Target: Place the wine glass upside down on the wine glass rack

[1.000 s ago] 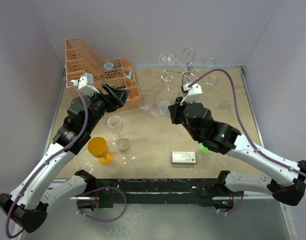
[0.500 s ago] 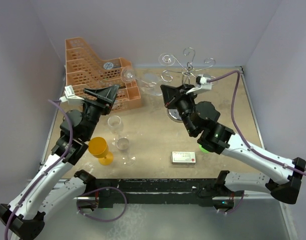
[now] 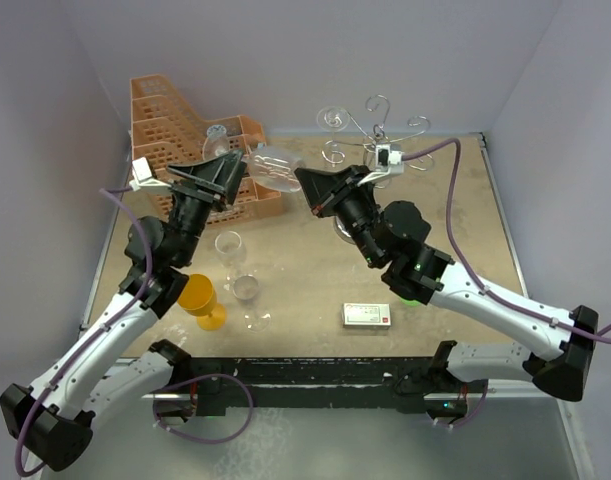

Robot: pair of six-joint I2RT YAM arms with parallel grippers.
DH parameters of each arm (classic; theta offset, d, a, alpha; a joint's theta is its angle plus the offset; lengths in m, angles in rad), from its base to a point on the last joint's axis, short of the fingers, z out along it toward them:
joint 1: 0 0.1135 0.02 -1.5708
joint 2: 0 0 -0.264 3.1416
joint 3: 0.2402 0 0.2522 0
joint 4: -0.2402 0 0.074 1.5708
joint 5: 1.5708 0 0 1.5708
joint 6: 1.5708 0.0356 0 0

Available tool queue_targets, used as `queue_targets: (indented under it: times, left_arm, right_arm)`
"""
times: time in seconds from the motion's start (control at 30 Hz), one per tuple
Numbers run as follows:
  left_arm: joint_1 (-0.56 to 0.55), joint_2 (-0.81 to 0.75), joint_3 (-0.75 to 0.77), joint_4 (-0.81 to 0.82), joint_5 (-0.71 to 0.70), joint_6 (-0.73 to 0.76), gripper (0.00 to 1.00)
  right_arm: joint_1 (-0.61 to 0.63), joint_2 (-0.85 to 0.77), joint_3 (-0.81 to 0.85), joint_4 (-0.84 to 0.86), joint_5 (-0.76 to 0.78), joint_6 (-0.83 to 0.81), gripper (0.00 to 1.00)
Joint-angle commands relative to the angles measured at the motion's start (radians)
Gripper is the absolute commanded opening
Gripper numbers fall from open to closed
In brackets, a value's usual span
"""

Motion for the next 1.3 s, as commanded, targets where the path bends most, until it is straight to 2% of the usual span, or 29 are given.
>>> queue_targets:
  times: [0.0, 0.17, 0.43, 0.57, 0.67, 0.87, 0.93, 1.03, 1.17, 1.23, 1.27]
  left_arm:
    - [-0.003, -0.034, -0.022, 0.167, -0.015, -0.004, 0.59]
    - [-0.003, -0.033, -0.010, 0.149, -0.029, -0.013, 0.45]
    - [-0.003, 0.000, -0.007, 0.208, -0.008, -0.047, 0.26]
    - [-0.003, 0.005, -0.023, 0.248, -0.005, -0.060, 0.14]
    - [-0.003, 0.012, -0.036, 0.280, -0.005, -0.074, 0.00]
    - [-0.003, 0.014, -0.034, 0.285, -0.002, -0.045, 0.00]
    - [-0.003, 0.008, -0.033, 0.278, -0.010, -0.022, 0.00]
    - [-0.003, -0.003, -0.022, 0.253, -0.028, 0.028, 0.00]
    - [-0.003, -0.017, 0.020, 0.165, -0.052, 0.138, 0.00]
    - [-0.002, -0.015, 0.064, 0.073, -0.064, 0.204, 0.00]
    - [-0.002, -0.011, 0.095, 0.006, -0.073, 0.234, 0.00]
  right_arm:
    - [0.006, 0.000, 0.037, 0.154, -0.074, 0.066, 0.03]
    - [0.006, 0.006, 0.019, 0.186, -0.106, 0.093, 0.03]
    - [0.006, 0.016, 0.023, 0.189, -0.152, 0.101, 0.03]
    - [0.005, 0.024, 0.022, 0.186, -0.168, 0.109, 0.03]
    - [0.006, 0.027, 0.020, 0.184, -0.172, 0.111, 0.02]
    - [0.006, 0.012, 0.012, 0.176, -0.162, 0.119, 0.04]
    - [0.006, -0.001, 0.010, 0.165, -0.154, 0.117, 0.08]
    - [0.006, -0.027, 0.001, 0.137, -0.138, 0.111, 0.20]
    - [0.006, -0.081, -0.027, 0.064, -0.105, 0.085, 0.39]
    - [0.006, -0.120, -0.055, 0.031, -0.128, 0.053, 0.55]
    - [0.006, -0.140, -0.071, 0.020, -0.147, 0.025, 0.59]
